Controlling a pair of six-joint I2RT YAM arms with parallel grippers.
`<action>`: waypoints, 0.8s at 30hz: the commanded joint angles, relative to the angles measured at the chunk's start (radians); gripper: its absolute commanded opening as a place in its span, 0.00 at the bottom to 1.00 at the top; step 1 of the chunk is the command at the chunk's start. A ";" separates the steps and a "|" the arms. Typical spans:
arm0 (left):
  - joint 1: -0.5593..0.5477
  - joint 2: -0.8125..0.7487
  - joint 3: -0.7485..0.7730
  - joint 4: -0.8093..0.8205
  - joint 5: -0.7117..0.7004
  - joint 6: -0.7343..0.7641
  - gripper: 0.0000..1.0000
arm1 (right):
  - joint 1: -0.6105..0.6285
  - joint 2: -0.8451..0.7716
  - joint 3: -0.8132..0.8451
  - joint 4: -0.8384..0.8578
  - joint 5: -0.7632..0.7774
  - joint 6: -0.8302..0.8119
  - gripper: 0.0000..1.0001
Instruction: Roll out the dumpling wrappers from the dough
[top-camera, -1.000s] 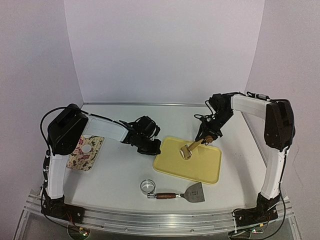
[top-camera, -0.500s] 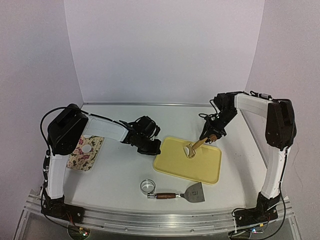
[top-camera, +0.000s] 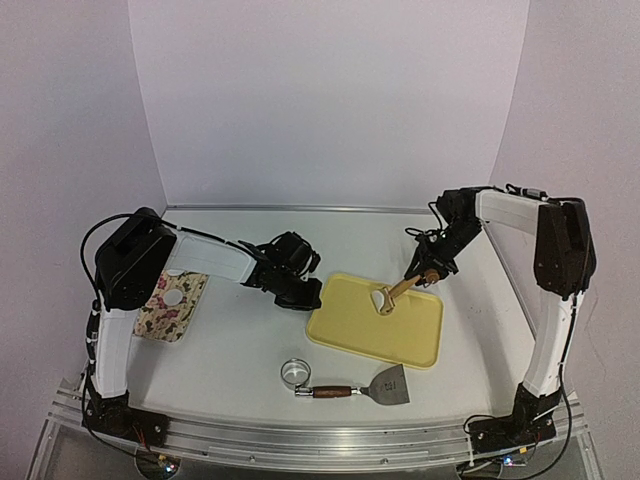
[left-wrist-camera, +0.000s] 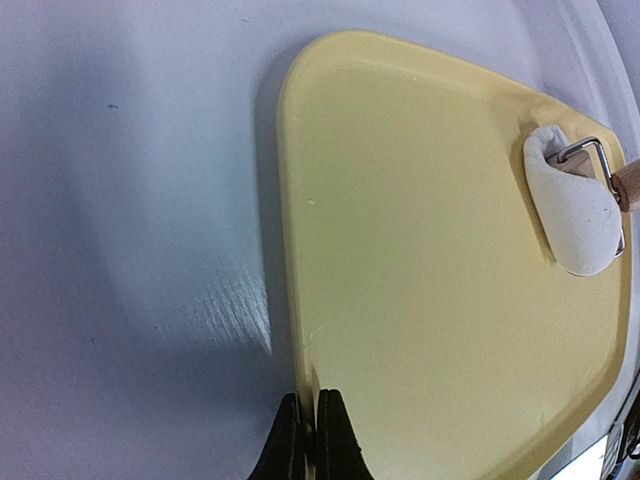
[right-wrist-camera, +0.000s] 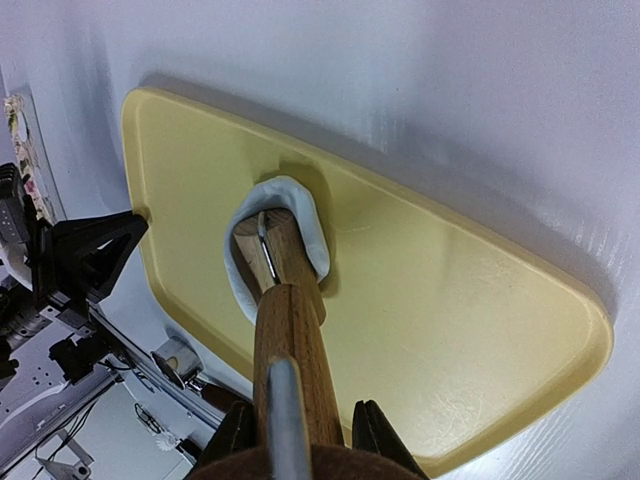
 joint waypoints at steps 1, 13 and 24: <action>0.074 -0.013 -0.031 -0.232 -0.121 0.013 0.00 | -0.070 0.123 -0.109 -0.036 0.655 0.005 0.00; 0.079 -0.016 -0.035 -0.229 -0.118 0.013 0.00 | -0.116 0.094 -0.168 -0.020 0.684 -0.005 0.00; 0.083 -0.019 -0.037 -0.228 -0.118 0.011 0.00 | -0.150 0.076 -0.189 -0.018 0.692 -0.016 0.00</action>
